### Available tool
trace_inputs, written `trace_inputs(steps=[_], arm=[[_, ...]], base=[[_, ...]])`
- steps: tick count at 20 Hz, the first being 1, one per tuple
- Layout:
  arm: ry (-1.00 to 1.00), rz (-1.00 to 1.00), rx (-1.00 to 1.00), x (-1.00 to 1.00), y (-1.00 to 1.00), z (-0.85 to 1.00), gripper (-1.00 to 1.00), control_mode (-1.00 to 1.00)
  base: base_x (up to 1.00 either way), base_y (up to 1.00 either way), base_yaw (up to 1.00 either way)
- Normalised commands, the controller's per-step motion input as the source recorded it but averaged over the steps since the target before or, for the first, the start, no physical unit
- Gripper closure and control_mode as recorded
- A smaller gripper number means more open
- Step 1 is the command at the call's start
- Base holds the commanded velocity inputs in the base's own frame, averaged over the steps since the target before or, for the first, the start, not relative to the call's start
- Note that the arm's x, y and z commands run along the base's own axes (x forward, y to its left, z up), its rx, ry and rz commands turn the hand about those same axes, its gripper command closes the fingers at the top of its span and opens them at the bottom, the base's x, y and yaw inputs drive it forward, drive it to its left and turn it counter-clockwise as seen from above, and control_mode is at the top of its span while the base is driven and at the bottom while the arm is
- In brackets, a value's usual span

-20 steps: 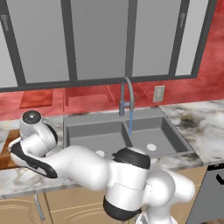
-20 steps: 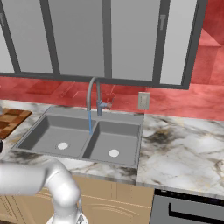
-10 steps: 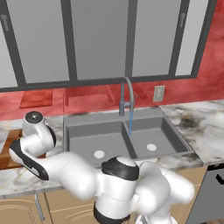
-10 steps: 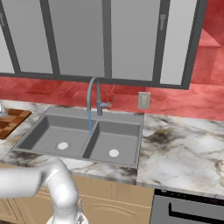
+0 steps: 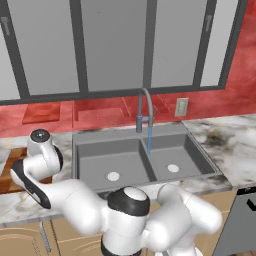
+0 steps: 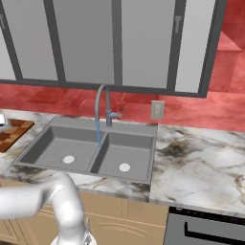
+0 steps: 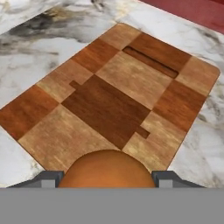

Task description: Pick the tangerine from the sink and place it on the cutting board to airdry. Then turn off the sink faucet.

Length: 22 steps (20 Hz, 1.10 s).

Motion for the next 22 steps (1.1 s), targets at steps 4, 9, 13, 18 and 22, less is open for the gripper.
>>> trace_inputs(steps=[4, 9, 13, 18, 22], arm=[[0.03, 0.00, -0.01, 0.11, 0.08, -0.18, 1.00, -1.00], [0.04, 0.00, -0.02, 0.12, 0.16, -0.21, 1.00, -1.00], [0.03, 0.00, -0.02, 0.10, 0.10, -0.21, 1.00, -1.00], [0.03, 0.00, -0.02, 0.12, 0.06, -0.20, 1.00, -1.00], [0.03, 0.00, -0.02, 0.12, 0.04, -0.20, 1.00, -1.00]], base=[[0.00, 0.00, 0.00], [0.00, 0.00, 0.00], [0.00, 0.00, 0.00], [0.00, 0.00, 0.00], [0.00, 0.00, 0.00]])
